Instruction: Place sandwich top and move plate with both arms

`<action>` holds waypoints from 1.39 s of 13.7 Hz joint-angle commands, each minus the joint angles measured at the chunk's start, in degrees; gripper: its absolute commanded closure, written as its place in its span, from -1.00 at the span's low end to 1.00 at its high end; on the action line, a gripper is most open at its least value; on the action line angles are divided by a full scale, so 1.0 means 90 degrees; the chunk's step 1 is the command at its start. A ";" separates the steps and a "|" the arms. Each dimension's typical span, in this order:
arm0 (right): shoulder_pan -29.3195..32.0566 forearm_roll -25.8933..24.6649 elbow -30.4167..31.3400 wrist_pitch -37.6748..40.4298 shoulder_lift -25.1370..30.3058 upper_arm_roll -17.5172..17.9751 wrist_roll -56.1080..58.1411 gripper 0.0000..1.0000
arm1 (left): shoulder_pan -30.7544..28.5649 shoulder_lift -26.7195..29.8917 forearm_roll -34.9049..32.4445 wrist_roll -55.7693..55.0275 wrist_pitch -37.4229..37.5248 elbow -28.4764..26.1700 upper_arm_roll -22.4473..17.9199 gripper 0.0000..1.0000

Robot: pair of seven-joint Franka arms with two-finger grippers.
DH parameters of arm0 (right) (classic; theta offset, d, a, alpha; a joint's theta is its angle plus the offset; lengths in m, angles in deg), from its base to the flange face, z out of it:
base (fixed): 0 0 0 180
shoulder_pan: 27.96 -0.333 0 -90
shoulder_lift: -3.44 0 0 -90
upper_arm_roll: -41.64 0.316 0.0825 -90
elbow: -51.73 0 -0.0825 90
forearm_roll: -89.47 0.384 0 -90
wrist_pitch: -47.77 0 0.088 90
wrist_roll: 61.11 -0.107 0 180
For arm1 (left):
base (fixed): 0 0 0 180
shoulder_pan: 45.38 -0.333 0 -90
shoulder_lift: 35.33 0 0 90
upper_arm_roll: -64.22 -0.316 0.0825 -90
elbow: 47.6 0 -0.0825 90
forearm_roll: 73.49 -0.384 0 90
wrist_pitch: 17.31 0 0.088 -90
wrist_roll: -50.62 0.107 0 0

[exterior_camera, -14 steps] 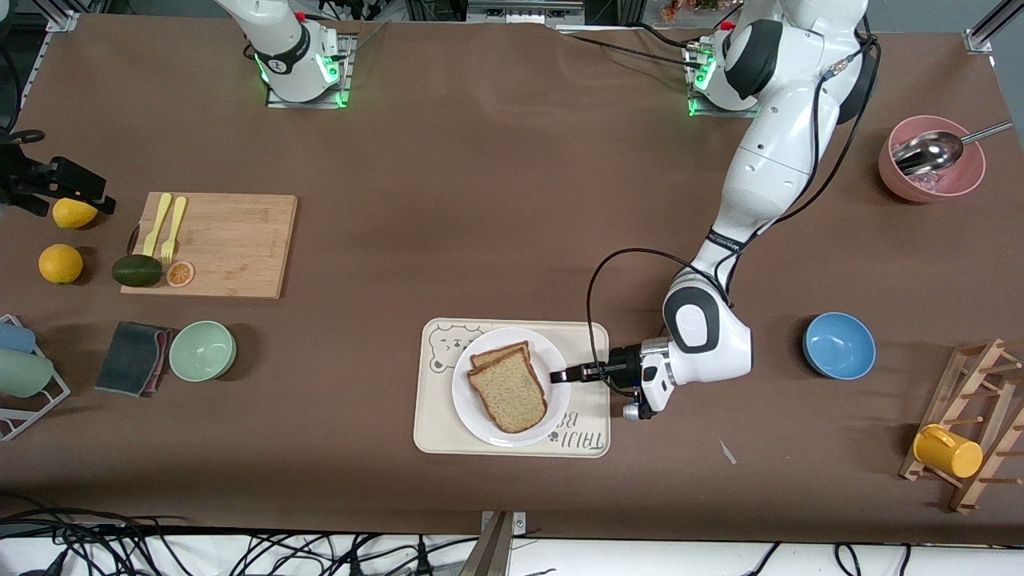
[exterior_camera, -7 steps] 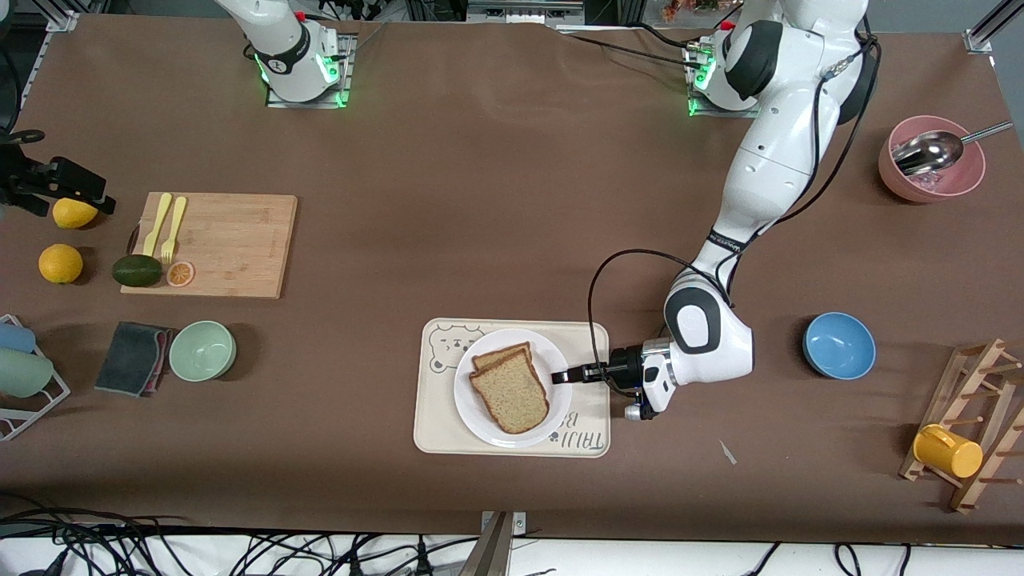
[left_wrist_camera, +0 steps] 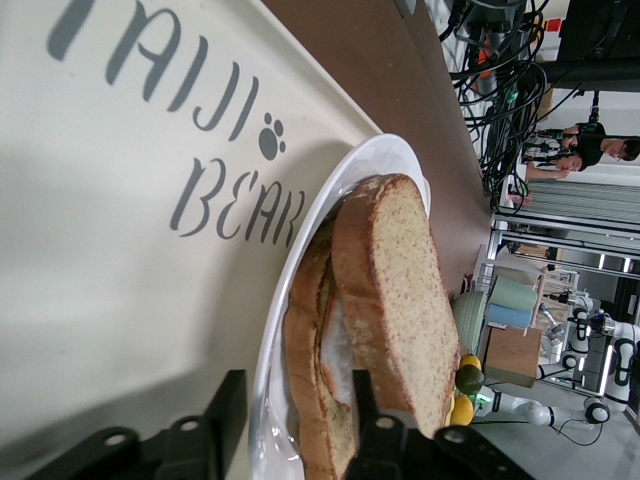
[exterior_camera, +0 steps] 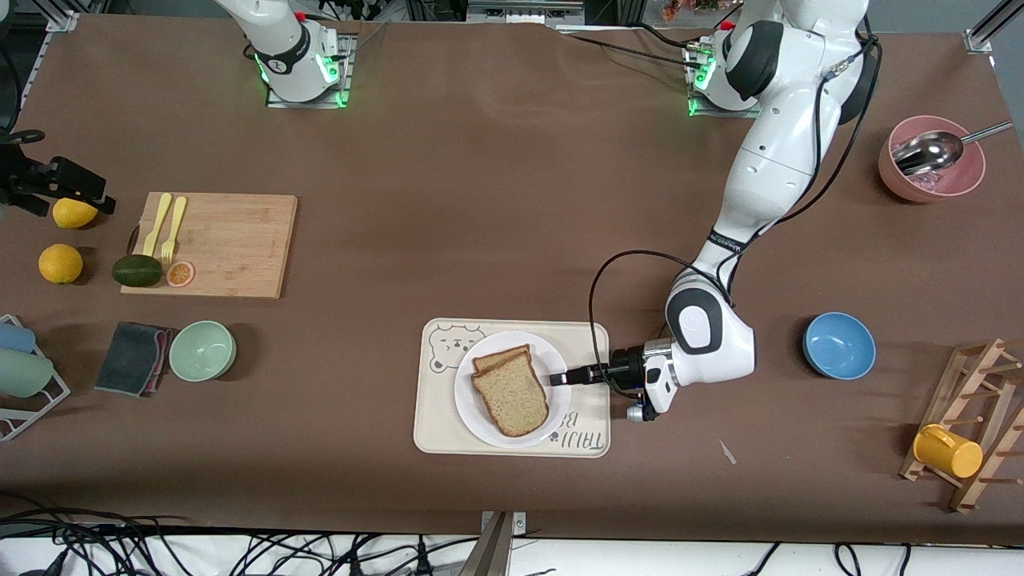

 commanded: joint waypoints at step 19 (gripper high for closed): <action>-0.0013 -0.0030 -0.0120 0.0125 -0.0018 0.0001 -0.0085 -1.00 | -0.1374 0.4179 -0.5587 -0.2249 0.2949 -0.1936 -0.0613 -1.00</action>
